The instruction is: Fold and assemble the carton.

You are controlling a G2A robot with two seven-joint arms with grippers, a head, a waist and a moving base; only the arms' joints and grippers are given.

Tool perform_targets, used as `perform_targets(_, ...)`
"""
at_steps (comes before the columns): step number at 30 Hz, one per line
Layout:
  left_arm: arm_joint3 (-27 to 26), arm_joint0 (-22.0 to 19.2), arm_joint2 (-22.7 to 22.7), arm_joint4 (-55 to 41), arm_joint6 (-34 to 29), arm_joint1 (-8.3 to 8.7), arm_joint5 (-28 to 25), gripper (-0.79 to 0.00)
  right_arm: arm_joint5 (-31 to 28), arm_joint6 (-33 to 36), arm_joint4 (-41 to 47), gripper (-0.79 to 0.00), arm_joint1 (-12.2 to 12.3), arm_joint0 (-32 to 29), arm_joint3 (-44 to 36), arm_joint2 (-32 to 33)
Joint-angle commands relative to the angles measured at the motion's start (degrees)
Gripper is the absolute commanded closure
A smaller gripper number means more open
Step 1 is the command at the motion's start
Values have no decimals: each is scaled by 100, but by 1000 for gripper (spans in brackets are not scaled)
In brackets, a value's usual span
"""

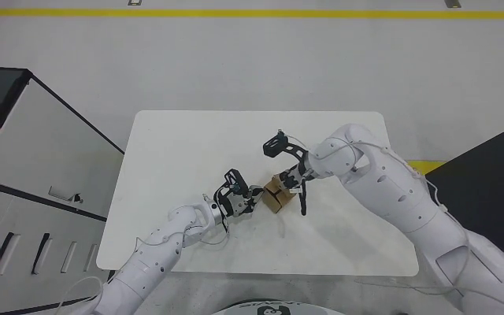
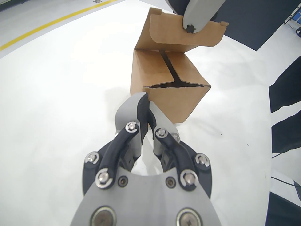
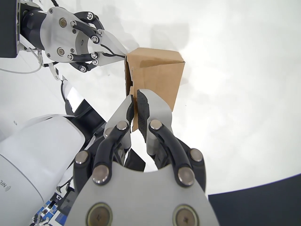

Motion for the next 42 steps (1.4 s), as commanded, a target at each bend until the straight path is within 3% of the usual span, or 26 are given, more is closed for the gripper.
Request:
perform_targets(1, 0, 0, 0, 0, 0, 0, 0, 0, 13, 7, -66, 0, -37, 67, 34, -106)
perform_targets(15, -44, 121, -168, -63, -24, 31, 61, 0, 97, 21, -306, 0, -275, 383, 279, -604)
perform_targets(28, -237, 384, -604, -111, -113, 148, 65, 0, 30, -97, -234, -6, -415, 474, 503, -743)
perform_targets(33, -286, 429, -654, -124, -160, 161, 72, 0, -28, -121, -180, -43, -463, 498, 597, -780)
perform_targets(42, -288, 433, -688, -132, -174, 164, 77, 0, -44, -125, -272, -34, -556, 557, 734, -910)
